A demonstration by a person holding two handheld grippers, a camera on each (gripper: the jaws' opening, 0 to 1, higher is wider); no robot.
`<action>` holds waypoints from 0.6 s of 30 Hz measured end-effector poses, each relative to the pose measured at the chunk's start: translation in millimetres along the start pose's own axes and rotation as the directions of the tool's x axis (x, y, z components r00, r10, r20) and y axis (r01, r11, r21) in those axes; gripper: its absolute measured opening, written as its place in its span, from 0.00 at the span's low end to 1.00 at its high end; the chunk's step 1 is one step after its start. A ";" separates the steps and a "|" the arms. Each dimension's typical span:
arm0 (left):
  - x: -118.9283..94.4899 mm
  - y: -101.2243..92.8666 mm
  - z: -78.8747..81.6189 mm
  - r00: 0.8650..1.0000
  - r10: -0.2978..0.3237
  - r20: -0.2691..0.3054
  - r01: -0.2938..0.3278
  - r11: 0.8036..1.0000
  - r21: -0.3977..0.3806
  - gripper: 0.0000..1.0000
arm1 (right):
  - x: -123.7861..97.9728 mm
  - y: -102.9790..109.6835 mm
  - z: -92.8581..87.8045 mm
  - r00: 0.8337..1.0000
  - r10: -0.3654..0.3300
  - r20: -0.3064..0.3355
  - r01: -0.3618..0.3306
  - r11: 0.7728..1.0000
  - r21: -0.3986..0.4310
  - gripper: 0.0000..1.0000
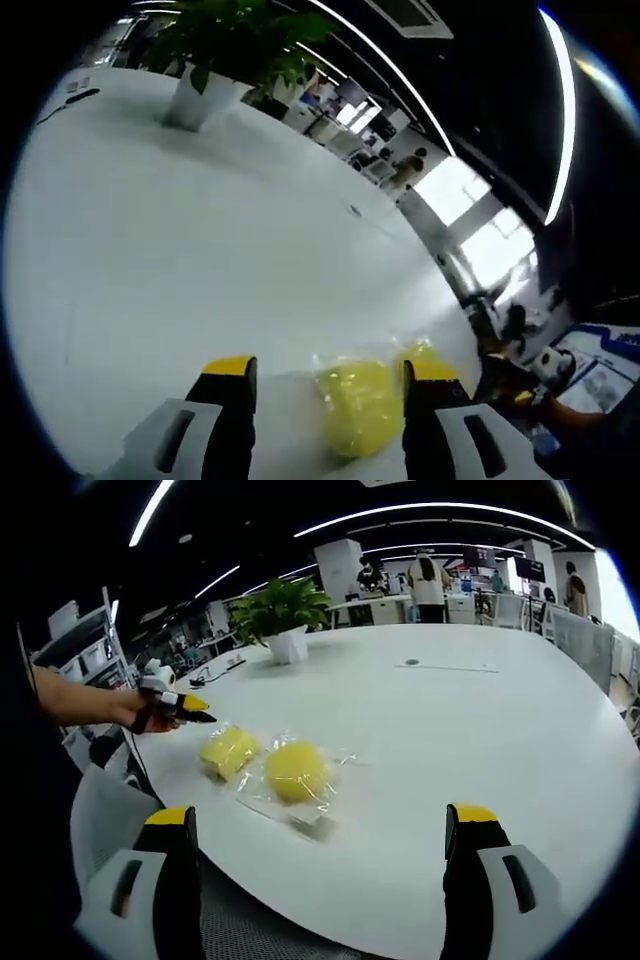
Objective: Compare the silicone blocks by pressing each to a similar depth, holding the contact briefly, and releasing to observe deformation and rebound differences across the visible hardness samples.
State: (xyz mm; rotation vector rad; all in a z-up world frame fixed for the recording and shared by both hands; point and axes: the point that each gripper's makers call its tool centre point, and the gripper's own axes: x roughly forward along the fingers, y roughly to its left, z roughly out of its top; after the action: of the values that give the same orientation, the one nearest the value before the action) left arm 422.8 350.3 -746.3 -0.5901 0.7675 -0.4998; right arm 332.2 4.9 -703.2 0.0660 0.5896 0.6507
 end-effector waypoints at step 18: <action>15.3 2.2 -23.7 0.998 -0.025 -0.065 0.015 0.989 -0.147 0.25 | -6.2 -6.8 -8.5 0.999 0.001 -0.043 -0.002 1.000 -0.011 0.96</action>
State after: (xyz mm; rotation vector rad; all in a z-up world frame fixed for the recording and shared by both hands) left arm 414.8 335.3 -768.8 -0.7213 0.8673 -0.4863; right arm 327.4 -5.2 -708.9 0.0427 0.6272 0.6579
